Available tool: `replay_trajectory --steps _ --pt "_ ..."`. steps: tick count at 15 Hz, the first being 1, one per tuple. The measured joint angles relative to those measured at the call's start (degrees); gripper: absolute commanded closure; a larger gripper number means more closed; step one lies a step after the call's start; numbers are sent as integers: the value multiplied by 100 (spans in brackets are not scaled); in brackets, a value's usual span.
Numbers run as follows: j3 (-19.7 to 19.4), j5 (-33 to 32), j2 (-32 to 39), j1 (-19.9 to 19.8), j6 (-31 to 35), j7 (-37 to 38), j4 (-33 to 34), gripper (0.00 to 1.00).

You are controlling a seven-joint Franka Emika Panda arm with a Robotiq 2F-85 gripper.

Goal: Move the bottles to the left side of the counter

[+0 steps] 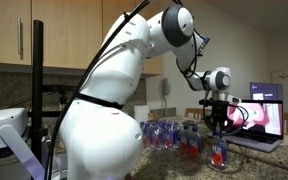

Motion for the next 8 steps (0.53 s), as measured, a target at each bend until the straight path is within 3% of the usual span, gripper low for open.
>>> replay_trajectory --steps 8 --pt "118 89 124 484 0 1146 341 86"
